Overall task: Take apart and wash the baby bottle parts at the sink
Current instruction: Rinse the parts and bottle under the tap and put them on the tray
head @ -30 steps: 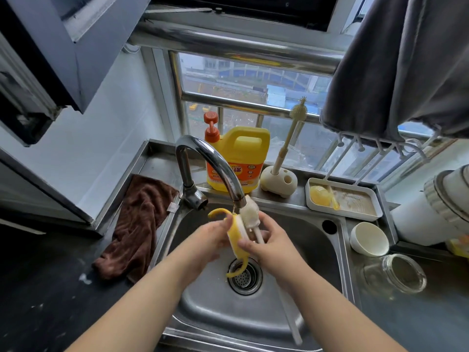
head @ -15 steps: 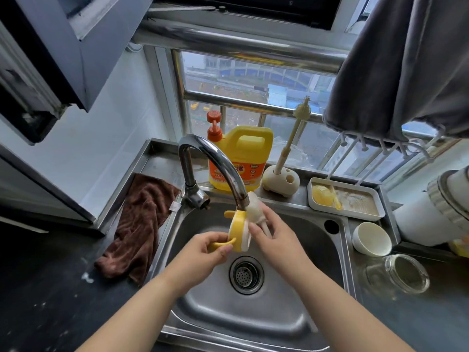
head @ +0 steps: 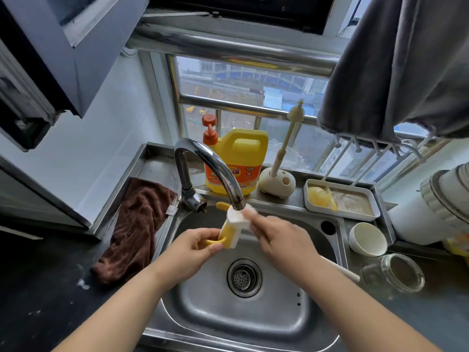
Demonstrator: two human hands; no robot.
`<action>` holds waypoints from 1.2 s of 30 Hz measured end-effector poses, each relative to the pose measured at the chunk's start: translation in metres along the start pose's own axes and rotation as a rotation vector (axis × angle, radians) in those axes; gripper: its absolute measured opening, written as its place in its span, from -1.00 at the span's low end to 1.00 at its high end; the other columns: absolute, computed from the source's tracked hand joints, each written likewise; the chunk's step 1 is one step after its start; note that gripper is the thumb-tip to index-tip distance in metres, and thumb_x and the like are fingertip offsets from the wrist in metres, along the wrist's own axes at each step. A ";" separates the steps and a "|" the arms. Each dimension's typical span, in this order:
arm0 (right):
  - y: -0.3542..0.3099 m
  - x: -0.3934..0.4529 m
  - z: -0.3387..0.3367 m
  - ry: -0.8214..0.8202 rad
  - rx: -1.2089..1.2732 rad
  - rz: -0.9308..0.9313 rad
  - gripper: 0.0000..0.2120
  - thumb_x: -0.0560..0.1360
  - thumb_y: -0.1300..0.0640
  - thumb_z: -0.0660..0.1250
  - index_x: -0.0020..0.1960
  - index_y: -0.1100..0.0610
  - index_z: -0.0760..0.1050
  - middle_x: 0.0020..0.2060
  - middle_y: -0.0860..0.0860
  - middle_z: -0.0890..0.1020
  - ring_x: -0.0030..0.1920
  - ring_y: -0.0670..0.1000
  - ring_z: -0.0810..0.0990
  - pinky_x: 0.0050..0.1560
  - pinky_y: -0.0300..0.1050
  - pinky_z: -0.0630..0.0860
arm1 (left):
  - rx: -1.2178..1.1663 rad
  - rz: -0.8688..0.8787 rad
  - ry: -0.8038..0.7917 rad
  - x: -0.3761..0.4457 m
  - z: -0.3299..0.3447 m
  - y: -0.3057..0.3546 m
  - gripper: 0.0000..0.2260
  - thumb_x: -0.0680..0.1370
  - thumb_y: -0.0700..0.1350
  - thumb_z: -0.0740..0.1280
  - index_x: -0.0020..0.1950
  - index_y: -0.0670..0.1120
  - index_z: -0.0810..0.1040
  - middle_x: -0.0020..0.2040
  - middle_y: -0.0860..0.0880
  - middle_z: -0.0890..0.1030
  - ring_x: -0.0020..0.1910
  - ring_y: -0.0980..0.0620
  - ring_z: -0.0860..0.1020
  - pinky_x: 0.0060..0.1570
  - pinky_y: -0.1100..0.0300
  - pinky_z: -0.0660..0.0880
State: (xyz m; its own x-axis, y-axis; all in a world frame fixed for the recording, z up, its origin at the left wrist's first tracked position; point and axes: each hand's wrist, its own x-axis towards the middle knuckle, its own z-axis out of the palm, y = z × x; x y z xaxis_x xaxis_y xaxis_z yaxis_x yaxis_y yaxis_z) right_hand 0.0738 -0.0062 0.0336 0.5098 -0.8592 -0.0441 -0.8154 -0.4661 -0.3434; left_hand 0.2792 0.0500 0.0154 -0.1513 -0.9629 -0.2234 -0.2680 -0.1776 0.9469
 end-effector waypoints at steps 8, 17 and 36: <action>-0.007 -0.006 0.002 0.078 -0.049 -0.111 -0.54 0.58 -0.09 -0.09 0.47 -0.34 0.05 -0.15 -0.09 0.48 -0.17 0.03 0.56 -0.26 -0.12 0.37 | -0.029 0.027 -0.030 0.007 -0.008 0.003 -0.77 0.55 -0.18 0.33 0.21 -0.07 0.59 0.08 0.04 0.67 0.13 0.10 0.59 0.18 0.30 0.44; 0.011 -0.014 -0.002 0.094 0.033 0.045 -0.52 0.62 -0.01 0.02 0.47 -0.36 -0.01 -0.12 -0.02 0.49 -0.11 0.10 0.54 -0.16 -0.03 0.46 | -0.654 -0.130 -0.103 0.021 0.016 0.016 -0.72 0.48 -0.20 0.24 0.15 -0.24 0.54 0.07 -0.20 0.64 0.06 -0.05 0.62 0.07 0.17 0.55; 0.004 -0.029 -0.001 0.224 -0.120 0.038 -0.53 0.55 -0.04 0.09 0.46 -0.21 0.20 -0.38 -0.07 0.36 -0.49 0.03 0.49 -0.56 -0.16 0.27 | -0.867 -0.216 0.016 0.023 0.027 0.027 -0.75 0.54 -0.17 0.19 0.06 -0.23 0.61 -0.02 -0.17 0.67 -0.10 -0.01 0.64 -0.01 0.13 0.52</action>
State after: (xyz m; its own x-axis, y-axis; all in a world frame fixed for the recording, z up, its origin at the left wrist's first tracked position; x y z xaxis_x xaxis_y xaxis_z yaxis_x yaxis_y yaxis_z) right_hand 0.0555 0.0169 0.0345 0.4157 -0.8955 0.1590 -0.8663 -0.4431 -0.2306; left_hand 0.2426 0.0288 0.0299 -0.1662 -0.8923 -0.4198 0.5256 -0.4403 0.7279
